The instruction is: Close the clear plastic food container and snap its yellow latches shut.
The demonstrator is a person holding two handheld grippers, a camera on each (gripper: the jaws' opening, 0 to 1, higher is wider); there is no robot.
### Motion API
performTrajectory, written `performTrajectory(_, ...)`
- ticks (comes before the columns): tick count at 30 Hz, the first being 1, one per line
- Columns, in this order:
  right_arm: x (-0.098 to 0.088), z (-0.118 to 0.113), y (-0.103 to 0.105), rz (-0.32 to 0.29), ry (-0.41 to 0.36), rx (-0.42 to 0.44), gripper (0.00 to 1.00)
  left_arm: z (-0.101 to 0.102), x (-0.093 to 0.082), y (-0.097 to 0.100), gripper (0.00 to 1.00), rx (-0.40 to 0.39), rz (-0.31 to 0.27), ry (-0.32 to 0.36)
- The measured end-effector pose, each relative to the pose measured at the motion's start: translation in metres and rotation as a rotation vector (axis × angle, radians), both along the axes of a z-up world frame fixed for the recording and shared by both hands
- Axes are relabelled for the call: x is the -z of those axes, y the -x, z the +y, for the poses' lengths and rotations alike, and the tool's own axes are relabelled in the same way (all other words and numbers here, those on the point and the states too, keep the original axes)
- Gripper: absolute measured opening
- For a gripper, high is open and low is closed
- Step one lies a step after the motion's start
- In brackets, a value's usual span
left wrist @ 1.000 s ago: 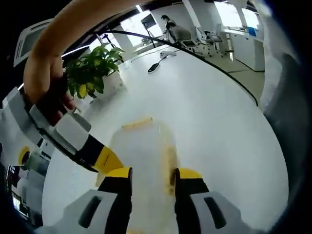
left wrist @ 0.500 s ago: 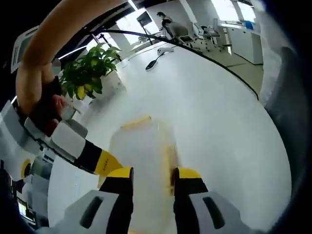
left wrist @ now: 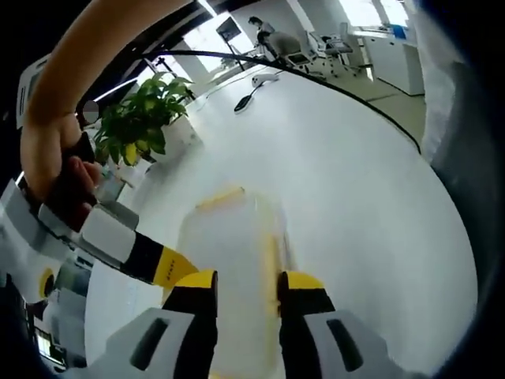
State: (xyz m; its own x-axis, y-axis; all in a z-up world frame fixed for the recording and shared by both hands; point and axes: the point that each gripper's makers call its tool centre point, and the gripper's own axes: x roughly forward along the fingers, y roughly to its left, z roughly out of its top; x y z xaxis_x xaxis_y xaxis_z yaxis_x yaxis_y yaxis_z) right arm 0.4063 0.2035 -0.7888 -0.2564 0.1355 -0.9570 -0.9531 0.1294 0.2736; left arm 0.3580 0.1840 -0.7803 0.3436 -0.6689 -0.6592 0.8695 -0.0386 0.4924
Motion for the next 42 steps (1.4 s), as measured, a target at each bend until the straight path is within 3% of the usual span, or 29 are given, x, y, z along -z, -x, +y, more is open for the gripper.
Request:
performTrajectory(4, 0.001, 0.000, -0.008, 0.046, -0.061, 0.019, 0.37, -0.001, 0.000, -0.001, 0.23, 0.001, -0.010, 0.007)
performTrajectory(5, 0.001, -0.003, -0.002, 0.087, -0.061, 0.034, 0.36, -0.001, 0.000, 0.000, 0.23, 0.004, -0.010, 0.006)
performTrajectory(10, 0.008, -0.005, -0.014, 0.125, -0.177, 0.117, 0.36, 0.000, 0.001, -0.001, 0.23, 0.001, -0.004, 0.010)
performTrajectory(21, 0.007, -0.003, -0.010, 0.103, -0.218, 0.122, 0.37, -0.001, -0.001, 0.000, 0.24, -0.011, 0.005, 0.015)
performTrajectory(29, 0.001, 0.000, 0.000, 0.053, -0.247, 0.141, 0.37, -0.002, -0.001, 0.000, 0.25, -0.020, 0.006, -0.004)
performTrajectory(33, -0.001, 0.002, -0.007, 0.018, -0.255, 0.153, 0.37, -0.003, -0.003, -0.001, 0.25, -0.044, 0.047, -0.009)
performTrajectory(42, -0.011, -0.002, 0.007, -0.099, -0.314, 0.158, 0.37, 0.000, -0.008, -0.002, 0.24, -0.094, 0.131, 0.031)
